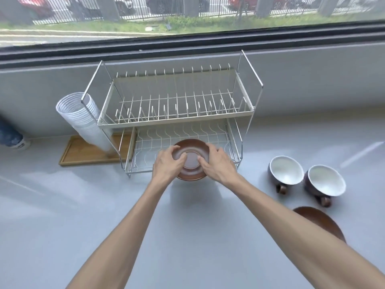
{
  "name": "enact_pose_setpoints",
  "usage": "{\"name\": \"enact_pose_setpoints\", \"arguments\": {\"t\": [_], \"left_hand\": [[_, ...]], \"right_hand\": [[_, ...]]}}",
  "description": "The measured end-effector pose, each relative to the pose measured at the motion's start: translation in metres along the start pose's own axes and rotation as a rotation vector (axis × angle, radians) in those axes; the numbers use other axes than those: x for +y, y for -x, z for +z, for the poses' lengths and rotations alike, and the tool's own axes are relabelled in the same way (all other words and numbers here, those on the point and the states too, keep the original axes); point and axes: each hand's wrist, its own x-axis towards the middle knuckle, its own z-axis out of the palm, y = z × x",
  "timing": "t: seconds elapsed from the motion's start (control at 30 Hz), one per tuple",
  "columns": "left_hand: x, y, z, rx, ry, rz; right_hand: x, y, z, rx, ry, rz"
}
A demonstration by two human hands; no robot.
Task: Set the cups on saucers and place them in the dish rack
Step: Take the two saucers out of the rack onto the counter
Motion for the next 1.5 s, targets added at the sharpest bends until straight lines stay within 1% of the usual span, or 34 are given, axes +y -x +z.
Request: {"name": "enact_pose_setpoints", "arguments": {"t": [0.17, 0.3, 0.5, 0.7, 1.03, 1.5], "left_hand": [[0.009, 0.046, 0.024, -0.035, 0.021, 0.024], [0.007, 0.076, 0.045, -0.075, 0.083, 0.032], [0.006, 0.114, 0.082, -0.16, 0.099, 0.037], [0.008, 0.138, 0.109, -0.276, 0.11, 0.02], [0.018, 0.145, 0.144, -0.349, 0.133, 0.005], [0.019, 0.131, 0.157, -0.362, 0.103, -0.027]], "right_hand": [[0.032, 0.044, -0.01, 0.019, -0.012, 0.039], [0.061, 0.079, -0.011, 0.013, -0.06, 0.094], [0.103, 0.127, -0.005, -0.003, -0.121, 0.201], [0.135, 0.157, -0.001, -0.025, -0.177, 0.287], [0.17, 0.174, -0.002, -0.046, -0.246, 0.374], [0.179, 0.161, 0.0, -0.104, -0.258, 0.373]]}}
